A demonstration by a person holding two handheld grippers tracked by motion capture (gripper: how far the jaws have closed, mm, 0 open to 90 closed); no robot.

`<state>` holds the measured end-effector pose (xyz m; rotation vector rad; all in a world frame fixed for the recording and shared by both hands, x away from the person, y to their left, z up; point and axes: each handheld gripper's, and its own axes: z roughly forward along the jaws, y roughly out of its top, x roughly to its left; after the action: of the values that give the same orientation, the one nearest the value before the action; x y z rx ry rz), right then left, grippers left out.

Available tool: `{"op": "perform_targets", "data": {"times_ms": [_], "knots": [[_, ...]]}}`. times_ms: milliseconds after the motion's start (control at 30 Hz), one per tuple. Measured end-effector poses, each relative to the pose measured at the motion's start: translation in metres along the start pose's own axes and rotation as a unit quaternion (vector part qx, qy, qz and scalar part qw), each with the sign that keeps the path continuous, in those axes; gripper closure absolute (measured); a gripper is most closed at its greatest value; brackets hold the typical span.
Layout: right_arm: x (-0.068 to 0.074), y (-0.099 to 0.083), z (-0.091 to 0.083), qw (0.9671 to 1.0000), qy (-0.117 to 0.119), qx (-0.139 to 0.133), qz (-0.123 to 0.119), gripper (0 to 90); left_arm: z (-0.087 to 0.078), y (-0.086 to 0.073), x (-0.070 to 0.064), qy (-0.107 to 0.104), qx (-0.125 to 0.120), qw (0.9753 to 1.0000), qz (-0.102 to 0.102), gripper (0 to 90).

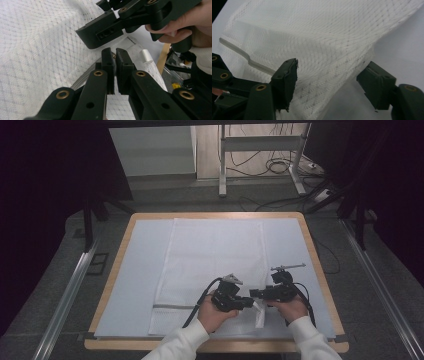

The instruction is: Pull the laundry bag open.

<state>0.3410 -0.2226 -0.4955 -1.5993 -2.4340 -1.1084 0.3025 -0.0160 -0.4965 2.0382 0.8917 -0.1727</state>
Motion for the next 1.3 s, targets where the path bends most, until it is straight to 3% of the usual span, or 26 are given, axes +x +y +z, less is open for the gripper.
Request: {"op": "perform_targets", "data": {"times_ms": [200, 233, 267, 400, 433, 533, 800, 1300], "knots": [[-0.002, 0.0, 0.004, 0.9998, 0.02, 0.005, 0.005, 47.3, 0.001, 0.0, 0.0, 0.0, 0.001, 1.0, 0.0, 86.6], [-0.002, -0.001, 0.005, 0.9996, 0.027, 0.005, 0.005, 54.5, 0.002, 0.0, 0.0, 0.0, 0.001, 1.0, -0.001, 86.6], [-0.002, -0.001, 0.005, 0.9996, 0.027, 0.005, 0.005, 54.5, 0.002, 0.0, 0.0, 0.0, 0.001, 1.0, -0.001, 86.6], [-0.001, -0.001, 0.007, 0.9993, 0.034, 0.011, -0.01, 72.7, 0.003, 0.0, 0.0, 0.001, 0.003, 1.0, -0.001, 86.6], [-0.001, -0.001, 0.007, 0.9993, 0.034, 0.011, -0.01, 72.7, 0.003, 0.0, 0.0, 0.001, 0.003, 1.0, -0.001, 86.6], [0.001, -0.001, 0.006, 0.999, 0.038, 0.01, -0.021, 85.0, 0.003, 0.0, 0.0, 0.001, 0.004, 1.0, -0.002, 86.6], [0.002, -0.003, 0.004, 0.9985, 0.037, 0.011, -0.04, 87.2, 0.008, -0.003, 0.003, 0.0, 0.009, 0.9999, -0.009, 86.6], [0.002, -0.005, 0.002, 0.9983, 0.032, 0.005, -0.048, 87.4, 0.011, -0.007, 0.011, -0.002, 0.012, 0.9998, -0.017, 86.7]]}}
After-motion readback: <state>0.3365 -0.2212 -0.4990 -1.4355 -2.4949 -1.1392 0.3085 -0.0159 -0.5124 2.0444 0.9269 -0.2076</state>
